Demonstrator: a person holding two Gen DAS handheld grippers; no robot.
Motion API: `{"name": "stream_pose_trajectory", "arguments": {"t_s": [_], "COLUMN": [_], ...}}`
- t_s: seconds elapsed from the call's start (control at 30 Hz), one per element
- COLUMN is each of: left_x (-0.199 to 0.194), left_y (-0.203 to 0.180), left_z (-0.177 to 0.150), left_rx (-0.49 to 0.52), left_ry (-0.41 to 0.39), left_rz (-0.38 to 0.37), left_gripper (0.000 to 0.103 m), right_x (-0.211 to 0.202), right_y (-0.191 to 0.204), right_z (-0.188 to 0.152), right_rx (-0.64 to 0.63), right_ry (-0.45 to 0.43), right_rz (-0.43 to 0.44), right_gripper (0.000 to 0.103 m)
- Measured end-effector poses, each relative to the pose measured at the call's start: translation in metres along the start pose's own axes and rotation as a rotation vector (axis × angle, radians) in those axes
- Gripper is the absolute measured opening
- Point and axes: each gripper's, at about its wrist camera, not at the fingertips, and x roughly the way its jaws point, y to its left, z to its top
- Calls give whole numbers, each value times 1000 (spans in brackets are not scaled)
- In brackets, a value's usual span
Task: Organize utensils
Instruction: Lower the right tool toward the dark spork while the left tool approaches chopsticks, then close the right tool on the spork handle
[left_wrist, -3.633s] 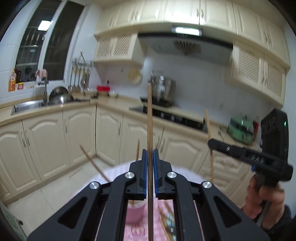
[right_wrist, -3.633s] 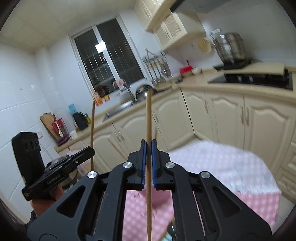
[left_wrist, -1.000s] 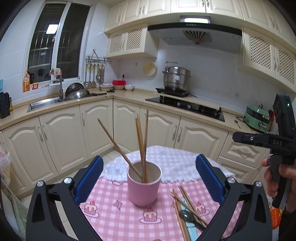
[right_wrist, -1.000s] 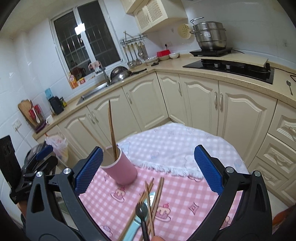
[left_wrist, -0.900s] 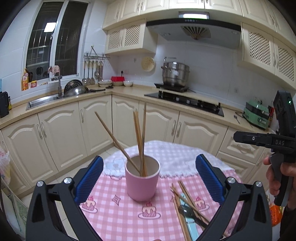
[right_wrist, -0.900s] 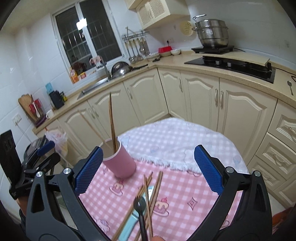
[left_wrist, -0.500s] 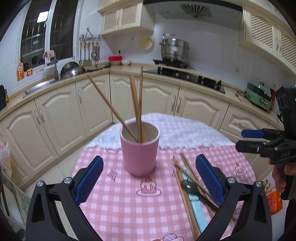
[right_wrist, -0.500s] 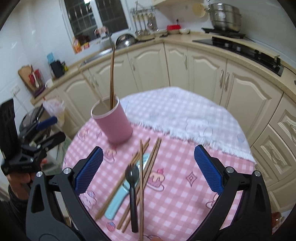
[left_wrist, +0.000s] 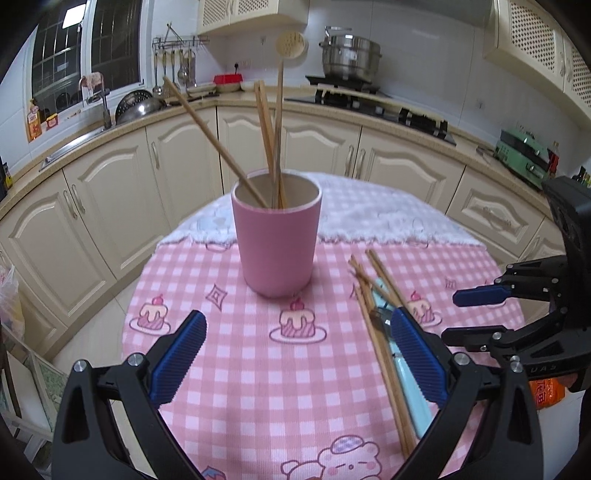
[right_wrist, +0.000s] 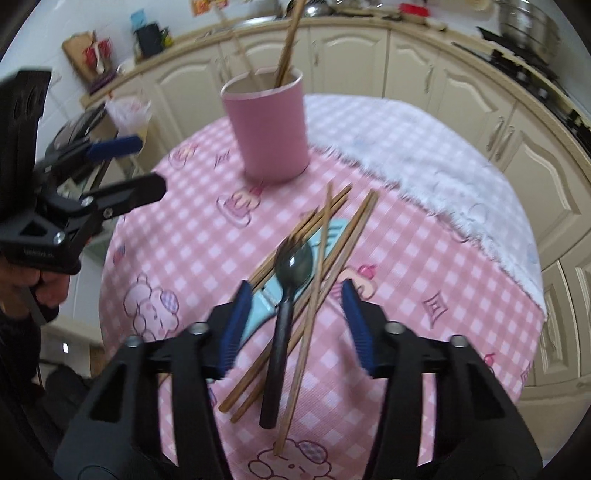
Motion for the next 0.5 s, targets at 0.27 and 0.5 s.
{"name": "stream_pose_trajectory", "arguments": {"t_s": [0.27,0.5], "left_x": [24,41], "left_y": [-2,-8], "left_z": [-14,-22], "left_rx": [12,36], "left_ry": [91,154], "left_rz": [16,28], "left_gripper": [98,98], "right_x": [23,42], "right_y": [13,9], "right_z": [-3,-5], "right_rx": [-56,-48], "right_ry": [87,142], "right_rz": [-1,-38], "right_gripper": [30,19]}}
